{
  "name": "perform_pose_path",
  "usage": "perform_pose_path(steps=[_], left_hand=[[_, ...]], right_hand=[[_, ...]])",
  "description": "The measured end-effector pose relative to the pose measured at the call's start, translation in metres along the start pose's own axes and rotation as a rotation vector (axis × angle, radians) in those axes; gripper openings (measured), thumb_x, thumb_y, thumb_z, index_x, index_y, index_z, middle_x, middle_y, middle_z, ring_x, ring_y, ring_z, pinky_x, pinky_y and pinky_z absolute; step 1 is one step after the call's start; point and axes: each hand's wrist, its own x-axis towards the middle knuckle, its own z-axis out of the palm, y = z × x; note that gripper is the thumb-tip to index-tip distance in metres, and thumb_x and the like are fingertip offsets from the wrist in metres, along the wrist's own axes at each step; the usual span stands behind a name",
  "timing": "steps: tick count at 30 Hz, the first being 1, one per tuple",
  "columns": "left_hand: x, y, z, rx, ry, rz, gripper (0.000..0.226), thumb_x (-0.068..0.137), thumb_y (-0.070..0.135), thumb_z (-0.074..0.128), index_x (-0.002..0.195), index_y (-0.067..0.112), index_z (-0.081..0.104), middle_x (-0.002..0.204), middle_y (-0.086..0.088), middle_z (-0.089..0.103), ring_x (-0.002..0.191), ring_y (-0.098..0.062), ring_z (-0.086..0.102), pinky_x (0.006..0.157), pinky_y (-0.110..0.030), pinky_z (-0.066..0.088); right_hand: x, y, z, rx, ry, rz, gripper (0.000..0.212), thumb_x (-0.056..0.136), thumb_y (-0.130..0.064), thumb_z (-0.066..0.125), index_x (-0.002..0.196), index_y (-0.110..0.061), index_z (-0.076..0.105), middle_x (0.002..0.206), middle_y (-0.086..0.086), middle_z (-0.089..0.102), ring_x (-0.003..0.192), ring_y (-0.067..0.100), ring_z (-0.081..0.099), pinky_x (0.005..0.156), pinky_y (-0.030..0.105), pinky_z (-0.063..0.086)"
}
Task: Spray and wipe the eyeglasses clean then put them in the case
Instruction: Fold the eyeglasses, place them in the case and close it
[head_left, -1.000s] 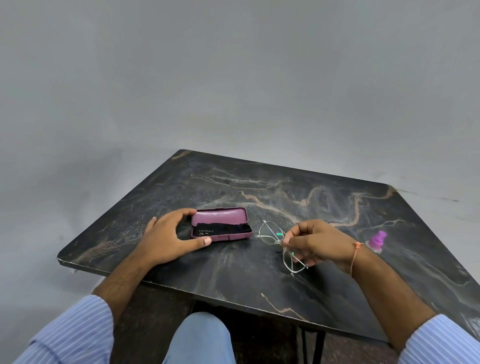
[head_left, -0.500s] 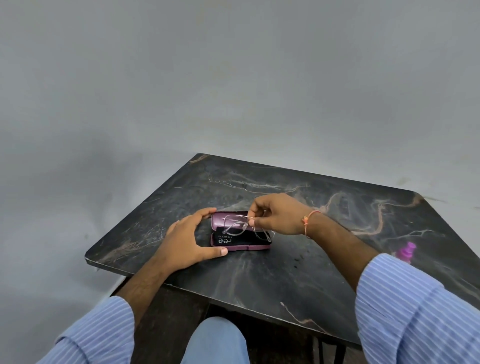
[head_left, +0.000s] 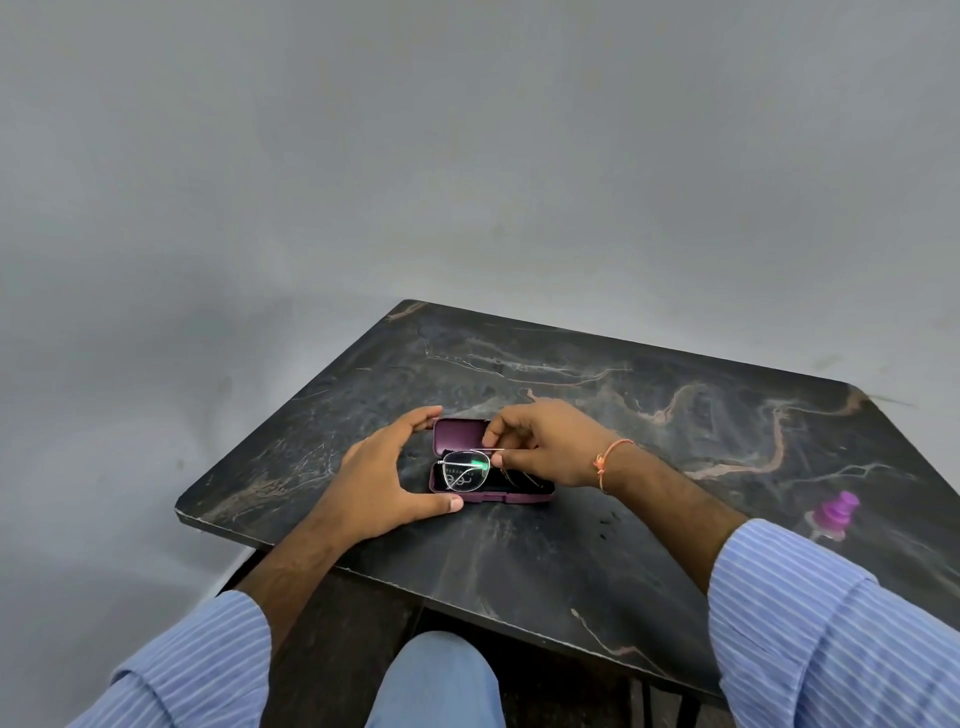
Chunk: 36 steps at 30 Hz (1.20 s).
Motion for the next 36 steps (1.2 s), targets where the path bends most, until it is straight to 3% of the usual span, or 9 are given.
perform_pose_path(steps=[4,9,12,25,32,36], left_hand=[[-0.001,0.002,-0.001,0.002,0.001,0.011,0.120,0.058,0.076,0.094,0.160,0.055,0.034,0.153,0.027,0.058,0.143,-0.003,0.057,0.125,-0.054,0.044],[-0.002,0.004,-0.001,-0.019,0.003,0.018,0.120,0.060,0.070,0.097,0.161,0.052,0.035,0.154,0.027,0.057,0.145,0.000,0.053,0.127,-0.050,0.044],[-0.002,0.004,-0.001,-0.028,0.007,0.020,0.119,0.061,0.066,0.098,0.161,0.050,0.036,0.155,0.027,0.057,0.145,0.002,0.053,0.126,-0.046,0.044],[-0.003,0.004,0.000,-0.037,0.026,0.032,0.116,0.064,0.062,0.100,0.161,0.050,0.037,0.153,0.031,0.055,0.144,0.010,0.050,0.124,-0.036,0.045],[-0.003,0.003,-0.001,-0.046,0.022,0.037,0.114,0.066,0.059,0.100,0.161,0.048,0.038,0.154,0.028,0.056,0.145,0.006,0.051,0.123,-0.038,0.046],[-0.002,0.002,0.000,-0.057,0.023,0.037,0.114,0.068,0.055,0.101,0.163,0.046,0.038,0.155,0.026,0.055,0.146,0.005,0.050,0.124,-0.036,0.044]], right_hand=[[-0.006,-0.001,0.012,-0.066,0.079,-0.033,0.016,0.096,-0.034,0.074,0.112,-0.033,0.073,0.098,-0.014,0.080,0.090,-0.001,0.071,0.101,0.028,0.051],[-0.013,-0.005,0.015,-0.104,0.148,-0.078,0.019,0.097,-0.027,0.074,0.116,-0.027,0.078,0.108,-0.009,0.079,0.090,-0.001,0.063,0.086,0.021,0.051],[-0.013,-0.007,0.014,-0.133,0.160,-0.072,0.023,0.097,-0.028,0.074,0.120,-0.025,0.079,0.112,-0.007,0.079,0.096,0.006,0.068,0.084,0.019,0.049],[-0.020,-0.009,0.022,-0.238,0.238,-0.122,0.026,0.099,-0.030,0.068,0.123,-0.028,0.077,0.119,-0.008,0.080,0.108,0.016,0.072,0.093,0.038,0.057],[-0.031,-0.008,0.018,-0.268,0.252,-0.127,0.036,0.103,-0.036,0.062,0.137,-0.029,0.068,0.132,-0.008,0.075,0.119,0.014,0.069,0.099,0.034,0.055],[-0.041,-0.003,0.011,-0.258,0.431,-0.110,0.026,0.099,-0.039,0.067,0.123,-0.030,0.075,0.115,-0.010,0.079,0.104,0.015,0.072,0.089,0.035,0.058]])
